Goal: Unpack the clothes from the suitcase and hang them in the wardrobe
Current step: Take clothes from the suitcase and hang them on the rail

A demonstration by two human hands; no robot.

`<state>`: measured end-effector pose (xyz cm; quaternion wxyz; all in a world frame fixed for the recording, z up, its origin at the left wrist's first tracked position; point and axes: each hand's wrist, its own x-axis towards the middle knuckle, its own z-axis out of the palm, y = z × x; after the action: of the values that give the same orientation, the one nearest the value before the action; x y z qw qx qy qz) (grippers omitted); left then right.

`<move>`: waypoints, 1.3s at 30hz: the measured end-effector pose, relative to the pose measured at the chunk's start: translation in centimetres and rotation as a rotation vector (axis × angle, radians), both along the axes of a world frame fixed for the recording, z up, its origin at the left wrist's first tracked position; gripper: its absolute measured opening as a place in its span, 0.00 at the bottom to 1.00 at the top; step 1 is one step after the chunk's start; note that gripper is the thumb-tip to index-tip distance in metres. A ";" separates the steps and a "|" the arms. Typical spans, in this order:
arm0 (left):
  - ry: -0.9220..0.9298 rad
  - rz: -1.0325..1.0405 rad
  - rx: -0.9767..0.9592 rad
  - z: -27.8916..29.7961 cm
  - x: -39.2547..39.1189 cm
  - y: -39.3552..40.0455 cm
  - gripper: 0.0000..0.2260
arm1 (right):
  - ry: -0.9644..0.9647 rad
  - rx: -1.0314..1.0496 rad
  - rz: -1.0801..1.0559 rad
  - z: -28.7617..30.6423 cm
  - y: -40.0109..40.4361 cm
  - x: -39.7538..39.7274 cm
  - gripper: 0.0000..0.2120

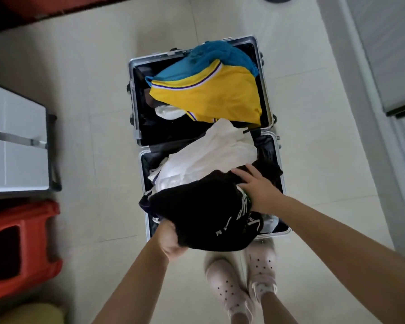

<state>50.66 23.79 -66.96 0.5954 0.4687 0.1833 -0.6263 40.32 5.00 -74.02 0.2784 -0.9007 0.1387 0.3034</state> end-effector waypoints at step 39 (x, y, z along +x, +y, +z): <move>-0.733 -0.141 -0.573 56.8 10.0 -14.1 0.16 | -1.020 0.343 -0.639 65.5 -7.9 -5.4 0.18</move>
<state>60.67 9.67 -10.13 0.6821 0.4871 -0.2515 -0.4840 34.93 -2.86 -8.55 0.5271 -0.7888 0.2000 -0.2449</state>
